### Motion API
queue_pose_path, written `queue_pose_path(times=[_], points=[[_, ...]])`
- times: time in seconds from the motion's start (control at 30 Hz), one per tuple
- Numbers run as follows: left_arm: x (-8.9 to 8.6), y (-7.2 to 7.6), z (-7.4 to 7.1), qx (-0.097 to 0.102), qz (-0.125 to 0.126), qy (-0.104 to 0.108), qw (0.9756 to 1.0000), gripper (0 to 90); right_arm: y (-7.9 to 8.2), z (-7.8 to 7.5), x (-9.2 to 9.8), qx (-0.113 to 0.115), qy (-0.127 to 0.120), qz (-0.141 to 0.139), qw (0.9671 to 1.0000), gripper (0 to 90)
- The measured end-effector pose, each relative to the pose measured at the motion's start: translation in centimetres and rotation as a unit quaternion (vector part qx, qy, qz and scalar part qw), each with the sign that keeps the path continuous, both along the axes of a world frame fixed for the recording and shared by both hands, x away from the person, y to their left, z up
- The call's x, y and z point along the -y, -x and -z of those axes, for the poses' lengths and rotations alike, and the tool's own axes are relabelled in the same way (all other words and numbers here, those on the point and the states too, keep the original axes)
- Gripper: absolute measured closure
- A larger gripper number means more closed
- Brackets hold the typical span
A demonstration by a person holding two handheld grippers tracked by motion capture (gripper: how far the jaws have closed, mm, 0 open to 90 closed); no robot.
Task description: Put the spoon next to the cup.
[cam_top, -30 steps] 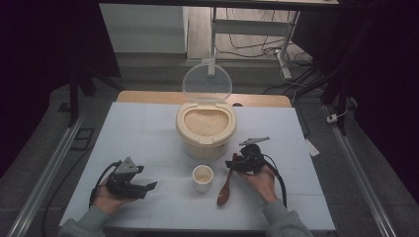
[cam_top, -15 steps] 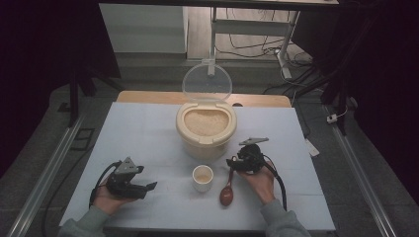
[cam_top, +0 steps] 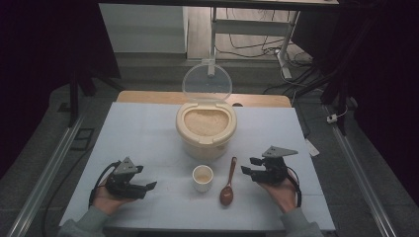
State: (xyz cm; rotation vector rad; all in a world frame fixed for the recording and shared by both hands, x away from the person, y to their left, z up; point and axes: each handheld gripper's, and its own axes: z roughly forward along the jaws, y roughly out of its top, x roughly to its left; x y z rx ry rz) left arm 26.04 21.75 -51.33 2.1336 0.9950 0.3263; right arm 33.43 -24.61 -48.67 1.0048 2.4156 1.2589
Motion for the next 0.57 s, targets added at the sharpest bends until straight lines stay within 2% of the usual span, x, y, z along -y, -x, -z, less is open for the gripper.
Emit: queue_pose_path(times=[0.17, 0.3, 0.43, 0.5, 0.57], points=[[0.0, 0.0, 0.0, -0.001, -0.003, 0.002, 1.0000, 20.5, 1.5, -0.1, 2.3, 0.017, -0.010, -0.008, 0.9998, 45.5], [-0.1, 0.1, 0.0, -0.001, -0.005, 0.006, 1.0000, 20.4, 2.1, -0.1, 3.8, 0.023, -0.002, -0.007, 0.9997, 45.5], [-0.1, 0.1, 0.0, 0.000, -0.004, 0.007, 1.0000, 20.4, 2.6, 0.0, 4.8, 0.032, 0.004, -0.005, 0.9995, 45.5], [-0.1, 0.1, 0.0, 0.001, -0.003, 0.007, 1.0000, 20.4, 2.7, 0.1, 5.2, 0.031, -0.007, -0.007, 0.9995, 45.5], [-0.1, 0.1, -0.1, 0.001, -0.004, 0.007, 1.0000, 20.3, 2.8, 0.0, 5.3, 0.032, -0.005, -0.009, 0.9994, 45.5]])
